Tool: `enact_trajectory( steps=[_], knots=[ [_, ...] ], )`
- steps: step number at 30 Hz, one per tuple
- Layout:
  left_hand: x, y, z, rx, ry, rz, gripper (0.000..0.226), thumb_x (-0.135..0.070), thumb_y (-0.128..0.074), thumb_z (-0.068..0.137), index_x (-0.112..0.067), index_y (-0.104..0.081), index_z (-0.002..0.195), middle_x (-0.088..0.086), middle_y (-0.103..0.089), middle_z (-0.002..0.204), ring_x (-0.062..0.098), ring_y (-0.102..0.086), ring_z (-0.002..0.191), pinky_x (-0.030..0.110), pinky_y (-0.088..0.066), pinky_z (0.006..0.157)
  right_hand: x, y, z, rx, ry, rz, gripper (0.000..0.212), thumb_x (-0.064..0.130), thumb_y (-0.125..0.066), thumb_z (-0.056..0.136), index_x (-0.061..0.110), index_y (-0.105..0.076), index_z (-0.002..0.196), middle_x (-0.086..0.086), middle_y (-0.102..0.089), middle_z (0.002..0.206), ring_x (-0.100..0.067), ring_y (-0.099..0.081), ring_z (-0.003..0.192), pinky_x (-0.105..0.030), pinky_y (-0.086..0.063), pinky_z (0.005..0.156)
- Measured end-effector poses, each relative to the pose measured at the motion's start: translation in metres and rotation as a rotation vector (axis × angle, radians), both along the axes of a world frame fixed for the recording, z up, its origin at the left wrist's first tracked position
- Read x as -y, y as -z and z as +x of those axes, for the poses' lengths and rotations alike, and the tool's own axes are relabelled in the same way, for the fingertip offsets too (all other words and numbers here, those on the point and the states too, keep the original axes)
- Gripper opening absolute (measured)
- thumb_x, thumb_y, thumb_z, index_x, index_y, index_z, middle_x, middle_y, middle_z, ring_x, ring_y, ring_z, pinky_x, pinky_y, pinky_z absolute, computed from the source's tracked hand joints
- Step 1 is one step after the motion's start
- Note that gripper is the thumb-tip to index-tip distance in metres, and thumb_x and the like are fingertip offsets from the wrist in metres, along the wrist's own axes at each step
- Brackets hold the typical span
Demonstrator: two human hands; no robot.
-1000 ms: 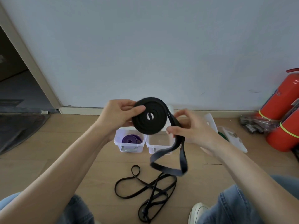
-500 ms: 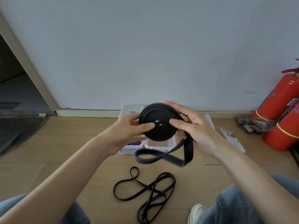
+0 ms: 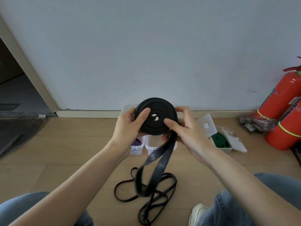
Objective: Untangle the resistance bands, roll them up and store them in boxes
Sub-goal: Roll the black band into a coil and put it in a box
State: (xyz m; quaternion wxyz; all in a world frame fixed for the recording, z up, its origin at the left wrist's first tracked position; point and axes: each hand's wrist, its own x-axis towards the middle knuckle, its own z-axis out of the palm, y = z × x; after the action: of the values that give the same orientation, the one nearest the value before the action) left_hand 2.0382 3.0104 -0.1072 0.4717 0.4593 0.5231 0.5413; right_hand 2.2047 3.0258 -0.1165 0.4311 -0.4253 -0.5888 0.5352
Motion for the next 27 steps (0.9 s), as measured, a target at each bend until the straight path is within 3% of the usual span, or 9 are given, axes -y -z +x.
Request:
enact_trajectory(
  steps=[3,7,10,13,18,20,23,25,27],
  knots=[
    [-0.004,-0.010,-0.017,0.029,0.259,-0.081,0.032,-0.029,-0.066,0.078,-0.013,-0.065,0.106,0.004,-0.074,0.094,0.015,-0.070,0.088,0.021,-0.055,0.068,-0.005,-0.008,0.005,0.076,0.013,0.117,0.020,0.024,-0.055,0.093,0.038,-0.052,0.107,0.003,-0.067,0.078,-0.018,-0.060,0.067,-0.029,-0.051,0.064],
    [-0.003,-0.015,-0.029,-0.145,0.519,-0.188,0.045,-0.045,-0.065,0.071,-0.018,-0.065,0.107,0.004,-0.073,0.095,0.018,-0.070,0.089,0.022,-0.055,0.066,-0.001,-0.018,0.009,0.255,-0.233,0.244,0.026,0.029,-0.048,0.095,0.041,-0.056,0.116,0.013,-0.065,0.112,-0.005,-0.058,0.109,-0.032,-0.047,0.097],
    [-0.003,-0.014,-0.020,-0.198,0.396,-0.135,0.037,-0.041,-0.063,0.075,-0.014,-0.066,0.099,0.003,-0.074,0.083,0.015,-0.071,0.077,0.019,-0.053,0.057,0.002,-0.015,0.006,0.279,-0.278,0.210,0.032,0.032,-0.050,0.094,0.037,-0.051,0.126,0.010,-0.066,0.107,-0.021,-0.063,0.098,-0.042,-0.053,0.088],
    [-0.008,-0.013,-0.017,-0.050,0.166,-0.060,0.022,-0.028,-0.062,0.085,-0.009,-0.068,0.094,0.003,-0.074,0.078,0.012,-0.070,0.069,0.020,-0.052,0.054,0.001,-0.016,0.013,0.181,-0.312,0.072,0.047,0.023,-0.063,0.088,0.043,-0.043,0.125,0.015,-0.063,0.072,-0.018,-0.056,0.062,-0.029,-0.052,0.061],
    [-0.011,-0.011,-0.014,0.045,-0.025,-0.045,0.021,-0.029,-0.061,0.087,-0.009,-0.069,0.089,0.003,-0.073,0.078,0.012,-0.069,0.067,0.021,-0.054,0.054,-0.001,-0.015,0.012,0.126,-0.268,0.063,0.053,0.013,-0.059,0.090,0.036,-0.039,0.133,0.002,-0.059,0.068,-0.018,-0.054,0.054,-0.024,-0.048,0.057],
    [-0.010,-0.011,-0.012,0.062,-0.071,-0.031,0.022,-0.031,-0.062,0.087,-0.010,-0.069,0.088,0.003,-0.073,0.078,0.013,-0.069,0.069,0.023,-0.054,0.056,-0.002,-0.015,0.011,0.125,-0.276,0.063,0.052,0.016,-0.060,0.090,0.039,-0.038,0.132,0.010,-0.060,0.065,-0.015,-0.054,0.054,-0.023,-0.048,0.056],
    [-0.004,-0.001,-0.001,0.066,-0.116,-0.024,0.024,-0.033,-0.061,0.088,-0.010,-0.068,0.092,0.013,-0.072,0.090,0.024,-0.068,0.079,0.037,-0.056,0.072,0.001,-0.010,0.004,0.174,-0.269,0.085,0.057,0.026,-0.061,0.089,0.041,-0.030,0.135,0.026,-0.061,0.094,0.003,-0.060,0.067,-0.017,-0.052,0.068],
    [0.001,0.007,0.004,0.009,-0.115,-0.057,0.025,-0.035,-0.060,0.089,-0.011,-0.066,0.096,0.021,-0.067,0.100,0.030,-0.062,0.083,0.053,-0.051,0.081,0.000,-0.006,0.002,0.292,-0.206,0.187,0.057,0.025,-0.058,0.091,0.039,-0.026,0.137,0.022,-0.053,0.118,0.020,-0.054,0.086,-0.005,-0.043,0.080],
    [0.001,0.006,-0.004,-0.050,0.018,-0.095,0.027,-0.033,-0.060,0.088,-0.011,-0.063,0.103,0.018,-0.068,0.103,0.028,-0.064,0.088,0.048,-0.052,0.086,-0.003,-0.011,0.008,0.339,-0.212,0.212,0.059,0.020,-0.057,0.092,0.043,-0.026,0.137,0.017,-0.051,0.122,0.017,-0.054,0.084,-0.012,-0.045,0.082]
  ],
)
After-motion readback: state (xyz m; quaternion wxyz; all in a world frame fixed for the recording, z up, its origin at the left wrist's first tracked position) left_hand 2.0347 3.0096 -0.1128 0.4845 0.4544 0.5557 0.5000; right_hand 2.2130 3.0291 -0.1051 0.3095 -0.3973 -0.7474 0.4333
